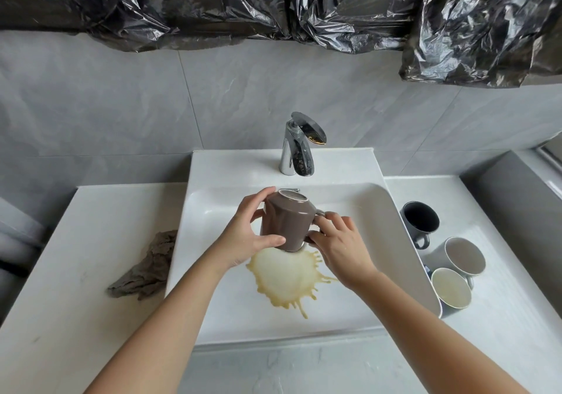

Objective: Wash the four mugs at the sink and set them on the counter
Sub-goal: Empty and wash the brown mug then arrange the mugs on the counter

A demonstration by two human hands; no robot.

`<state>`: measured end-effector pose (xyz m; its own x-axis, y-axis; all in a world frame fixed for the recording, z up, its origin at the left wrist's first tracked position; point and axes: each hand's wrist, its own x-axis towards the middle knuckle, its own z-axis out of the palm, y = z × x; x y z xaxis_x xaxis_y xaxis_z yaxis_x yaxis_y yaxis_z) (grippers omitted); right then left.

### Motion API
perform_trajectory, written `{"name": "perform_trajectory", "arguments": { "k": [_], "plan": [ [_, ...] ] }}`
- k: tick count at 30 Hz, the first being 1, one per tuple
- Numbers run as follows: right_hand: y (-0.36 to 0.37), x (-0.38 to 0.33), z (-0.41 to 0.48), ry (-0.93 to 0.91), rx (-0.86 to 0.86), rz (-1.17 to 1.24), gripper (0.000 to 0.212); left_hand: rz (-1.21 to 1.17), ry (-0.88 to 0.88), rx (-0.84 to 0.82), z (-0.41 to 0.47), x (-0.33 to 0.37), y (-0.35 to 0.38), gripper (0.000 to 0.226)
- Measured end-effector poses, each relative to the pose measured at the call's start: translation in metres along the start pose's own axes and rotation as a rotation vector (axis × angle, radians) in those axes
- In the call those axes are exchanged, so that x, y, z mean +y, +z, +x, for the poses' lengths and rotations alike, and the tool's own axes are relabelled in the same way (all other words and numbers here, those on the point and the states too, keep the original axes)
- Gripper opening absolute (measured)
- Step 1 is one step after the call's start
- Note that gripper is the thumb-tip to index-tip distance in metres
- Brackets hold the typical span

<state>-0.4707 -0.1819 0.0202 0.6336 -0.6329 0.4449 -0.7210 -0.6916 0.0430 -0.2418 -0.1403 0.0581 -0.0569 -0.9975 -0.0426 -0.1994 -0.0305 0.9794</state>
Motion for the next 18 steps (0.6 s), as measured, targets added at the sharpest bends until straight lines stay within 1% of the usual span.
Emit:
{"name": "perform_trajectory", "arguments": {
  "k": [2,5,6,7,8,9,11,12,13,15,16,18],
  "plan": [
    [-0.003,0.0,0.0,0.012,-0.002,0.009,0.026,-0.007,0.01,-0.006,0.002,0.002,0.001,0.087],
    [-0.006,0.0,-0.003,-0.029,-0.086,0.077,0.029,-0.055,-0.044,-0.049,0.013,0.004,0.0,0.081],
    [-0.007,-0.001,-0.003,-0.013,-0.125,0.163,0.028,-0.048,-0.087,-0.047,0.018,0.006,0.001,0.076],
    [-0.008,-0.003,-0.003,0.05,-0.16,0.293,0.027,-0.02,-0.13,-0.025,0.022,0.011,0.004,0.067],
    [-0.011,-0.006,-0.001,0.169,-0.19,0.452,0.024,0.038,-0.145,0.036,0.028,0.016,0.007,0.055],
    [-0.014,-0.008,0.001,0.322,-0.21,0.62,0.023,0.13,-0.107,0.14,0.032,0.021,0.012,0.045],
    [-0.018,-0.009,0.006,0.624,-0.259,0.897,0.026,0.346,0.104,0.374,0.039,0.036,0.02,0.033],
    [-0.019,-0.008,0.008,0.73,-0.273,0.99,0.029,0.438,0.235,0.447,0.043,0.044,0.023,0.031],
    [-0.02,-0.008,0.01,0.806,-0.278,1.067,0.033,0.52,0.347,0.483,0.05,0.05,0.026,0.032],
    [-0.023,-0.007,0.017,0.906,-0.273,1.2,0.041,0.644,0.501,0.492,0.068,0.063,0.029,0.041],
    [-0.025,-0.007,0.021,0.936,-0.268,1.231,0.042,0.694,0.544,0.47,0.078,0.069,0.031,0.047],
    [-0.028,-0.009,0.029,0.96,-0.246,1.265,0.04,0.787,0.573,0.392,0.099,0.079,0.035,0.055]
  ]
}}
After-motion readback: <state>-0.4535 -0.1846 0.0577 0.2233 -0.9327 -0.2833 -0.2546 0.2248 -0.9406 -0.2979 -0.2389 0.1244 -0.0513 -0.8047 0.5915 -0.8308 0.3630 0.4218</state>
